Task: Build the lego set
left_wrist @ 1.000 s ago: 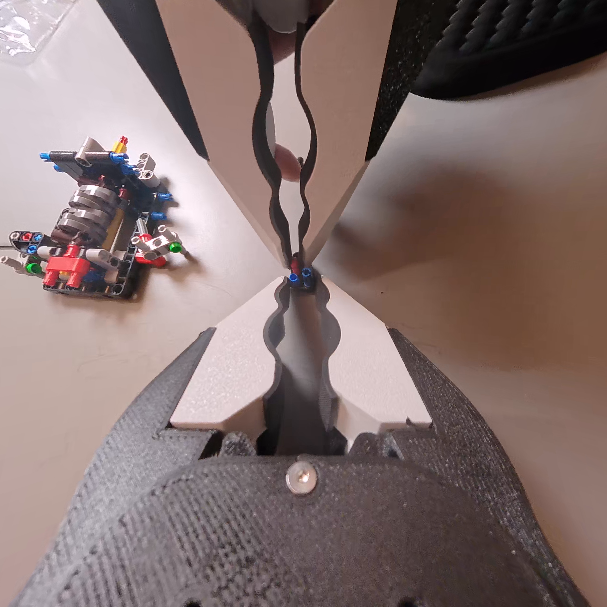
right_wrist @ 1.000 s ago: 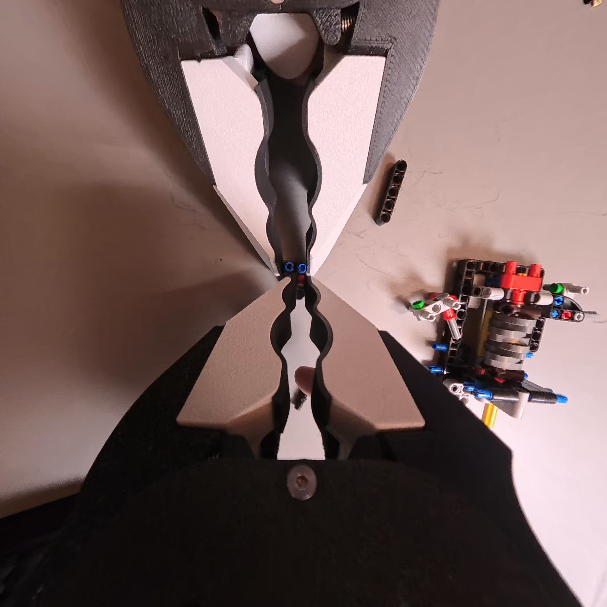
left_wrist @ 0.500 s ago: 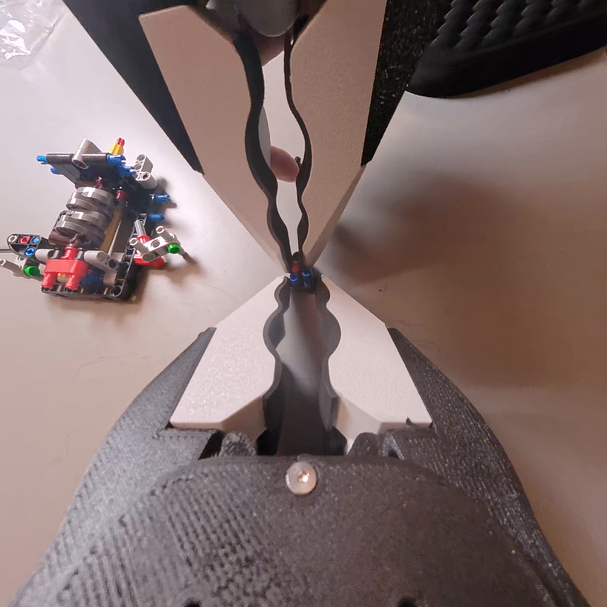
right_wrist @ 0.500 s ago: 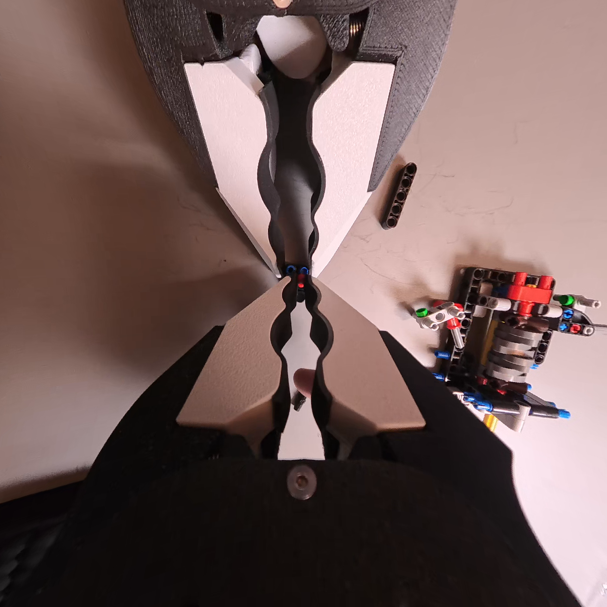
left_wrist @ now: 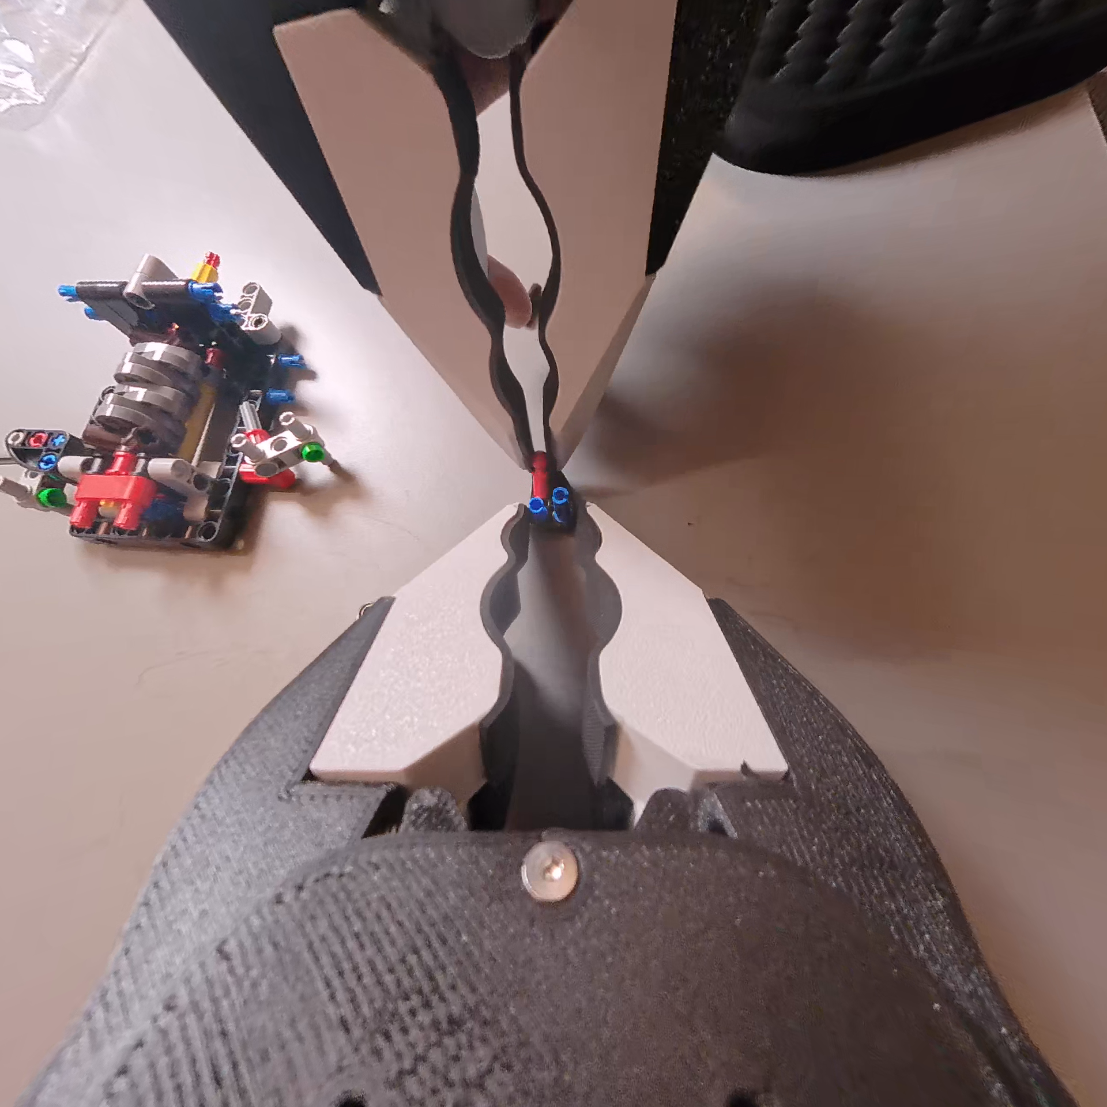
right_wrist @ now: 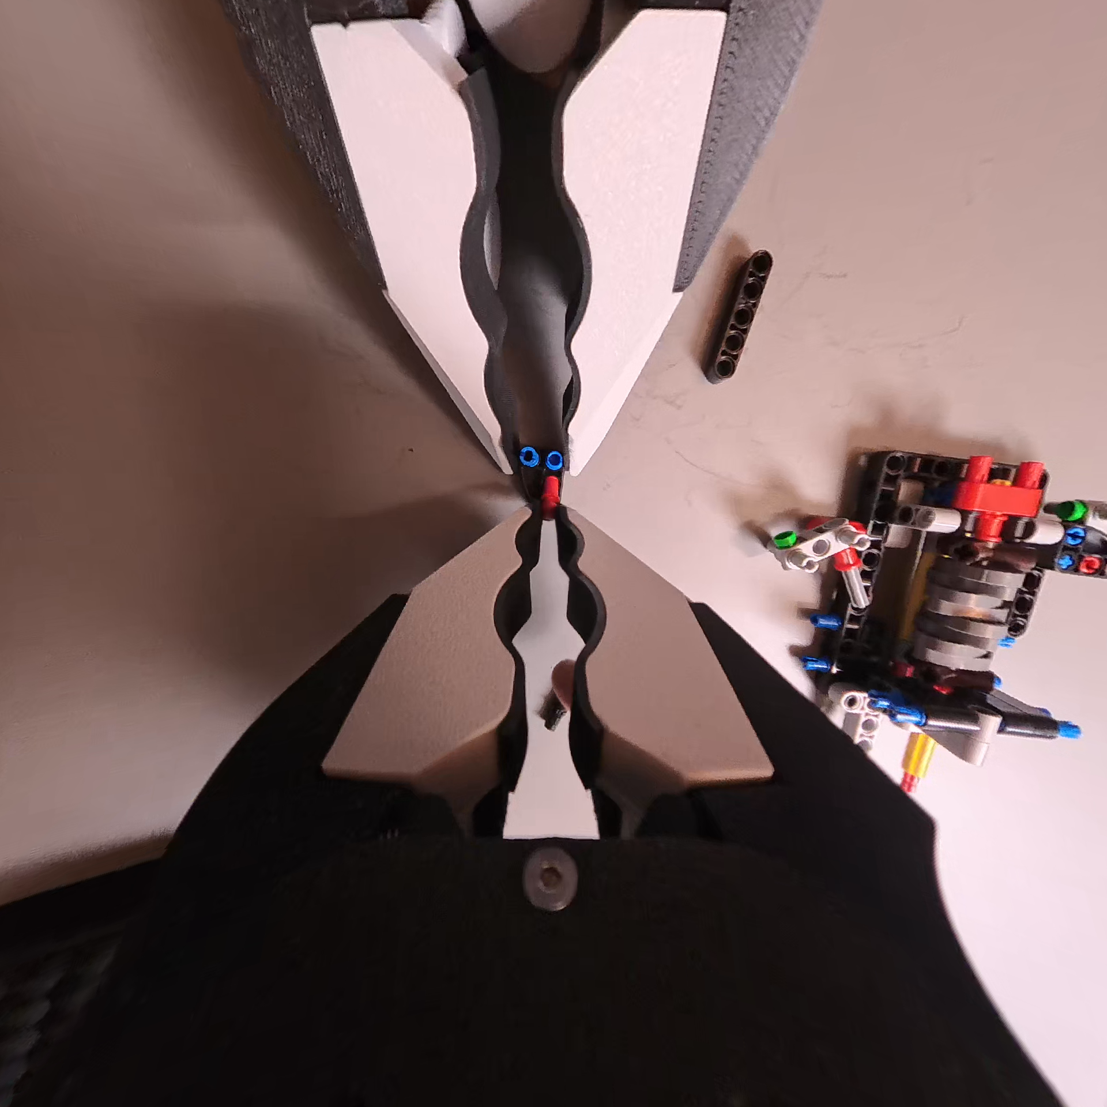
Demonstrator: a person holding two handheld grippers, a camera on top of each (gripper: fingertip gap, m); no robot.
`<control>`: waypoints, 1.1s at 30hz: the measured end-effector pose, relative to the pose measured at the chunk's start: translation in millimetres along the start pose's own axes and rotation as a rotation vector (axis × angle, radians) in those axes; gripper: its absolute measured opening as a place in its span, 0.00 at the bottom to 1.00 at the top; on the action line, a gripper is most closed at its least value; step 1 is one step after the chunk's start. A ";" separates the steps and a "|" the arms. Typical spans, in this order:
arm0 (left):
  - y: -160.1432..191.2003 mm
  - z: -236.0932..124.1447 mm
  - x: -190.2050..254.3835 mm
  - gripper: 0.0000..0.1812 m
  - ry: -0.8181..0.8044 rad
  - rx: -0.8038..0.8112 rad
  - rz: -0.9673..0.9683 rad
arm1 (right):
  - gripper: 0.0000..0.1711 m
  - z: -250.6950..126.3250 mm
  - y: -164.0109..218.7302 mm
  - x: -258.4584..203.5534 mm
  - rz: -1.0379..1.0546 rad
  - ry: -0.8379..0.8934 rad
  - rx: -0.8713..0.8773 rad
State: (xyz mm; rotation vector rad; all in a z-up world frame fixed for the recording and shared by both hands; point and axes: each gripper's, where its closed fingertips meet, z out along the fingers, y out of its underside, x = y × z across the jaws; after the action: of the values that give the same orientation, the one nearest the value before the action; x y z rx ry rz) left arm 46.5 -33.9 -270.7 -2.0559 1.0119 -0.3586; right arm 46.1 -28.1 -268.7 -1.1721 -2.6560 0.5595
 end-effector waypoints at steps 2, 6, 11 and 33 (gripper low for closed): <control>0.0 0.0 0.1 0.08 0.005 0.000 -0.005 | 0.01 -0.9 -2.3 1.0 0.008 0.012 0.013; -0.1 0.2 0.4 0.08 0.007 0.000 -0.004 | 0.01 -0.9 -2.0 0.7 0.002 0.003 -0.029; -0.1 0.2 0.6 0.08 0.004 0.001 0.002 | 0.01 -2.1 -3.6 0.9 -0.047 -0.015 -0.101; -9.6 -13.9 1.2 0.15 0.037 0.105 -0.037 | 0.01 -16.8 -8.6 1.0 -0.005 -0.005 -0.043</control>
State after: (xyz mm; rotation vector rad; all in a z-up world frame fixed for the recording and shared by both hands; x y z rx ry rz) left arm 44.9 -38.9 -254.6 -1.9818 0.9571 -0.4611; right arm 45.0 -28.2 -249.9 -1.1763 -2.6881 0.5073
